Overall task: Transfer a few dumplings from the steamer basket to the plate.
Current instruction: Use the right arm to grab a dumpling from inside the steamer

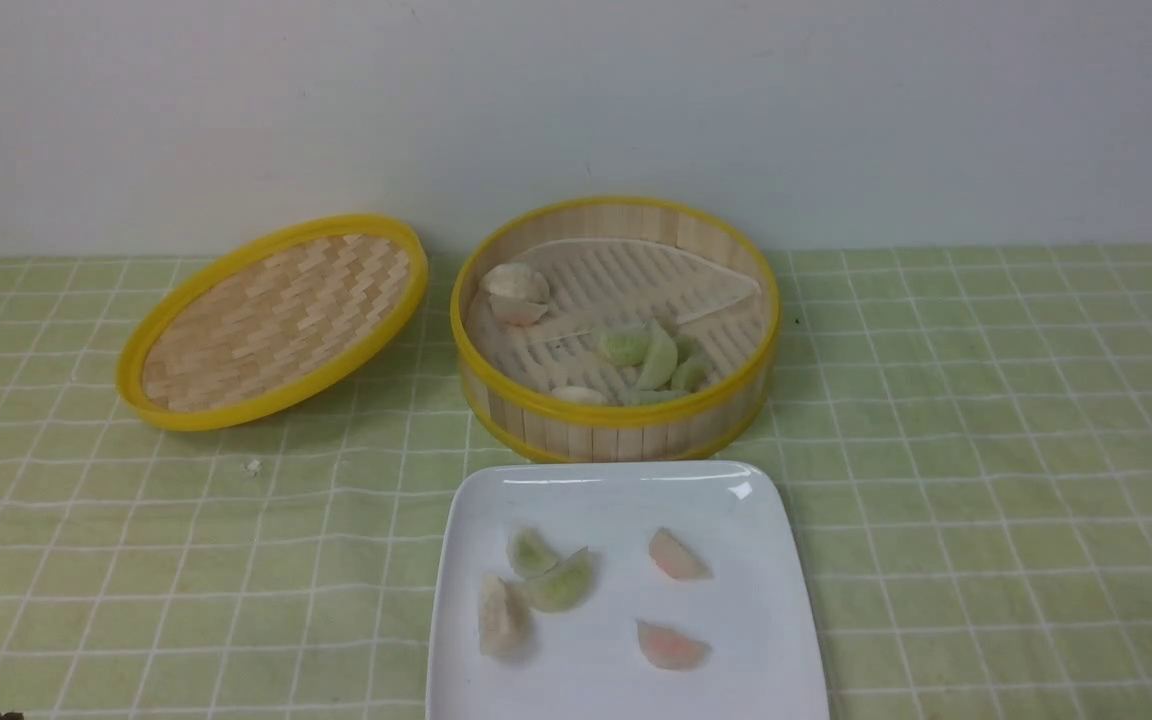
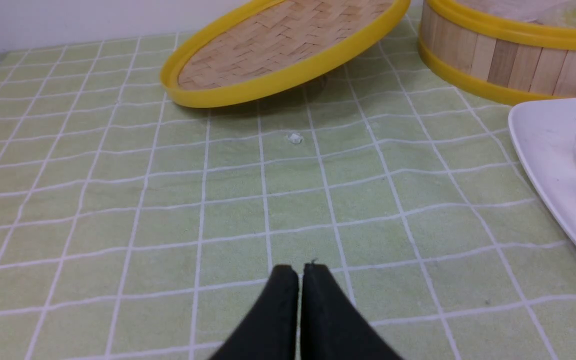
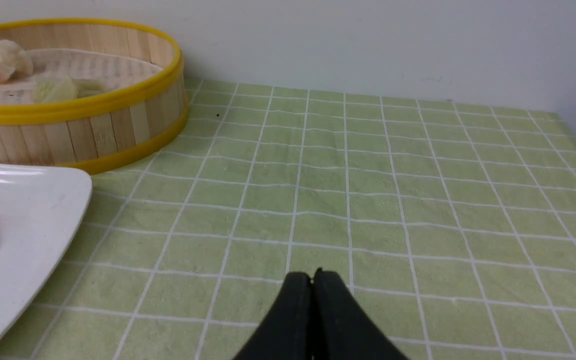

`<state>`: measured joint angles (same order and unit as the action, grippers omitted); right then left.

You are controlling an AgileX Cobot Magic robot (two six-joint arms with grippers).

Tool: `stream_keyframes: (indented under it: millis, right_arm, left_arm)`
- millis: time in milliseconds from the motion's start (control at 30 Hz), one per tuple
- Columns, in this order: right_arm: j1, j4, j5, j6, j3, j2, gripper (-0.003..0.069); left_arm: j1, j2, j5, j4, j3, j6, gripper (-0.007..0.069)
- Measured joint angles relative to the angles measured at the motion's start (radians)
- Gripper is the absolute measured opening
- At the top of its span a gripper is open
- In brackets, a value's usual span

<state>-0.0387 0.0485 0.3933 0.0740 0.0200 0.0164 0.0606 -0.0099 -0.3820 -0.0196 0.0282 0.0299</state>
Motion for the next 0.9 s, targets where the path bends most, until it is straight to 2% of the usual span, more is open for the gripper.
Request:
stream_keyframes:
  millis: [533,700,800,900]
  right_arm:
    - [0.0,-0.005,-0.034,0.008,0.005,0.0,-0.0015]
    - [0.0,0.19,-0.235,-0.074,0.01,0.0,-0.0015]
    - [0.0,0.403,-0.393,-0.167,0.01,0.0,-0.0015]
    - [0.0,0.529,-0.484,-0.187,0.01,0.0,-0.0015]
  left_arm:
    - [0.0,0.0,0.0,0.0,0.0,0.0,-0.0006]
    - [0.0,0.0,0.0,0.0,0.0,0.0,-0.0006]
    - [0.0,0.0,0.0,0.0,0.0,0.0,-0.0006]
    - [0.0,0.0,0.0,0.0,0.0,0.0,-0.0006]
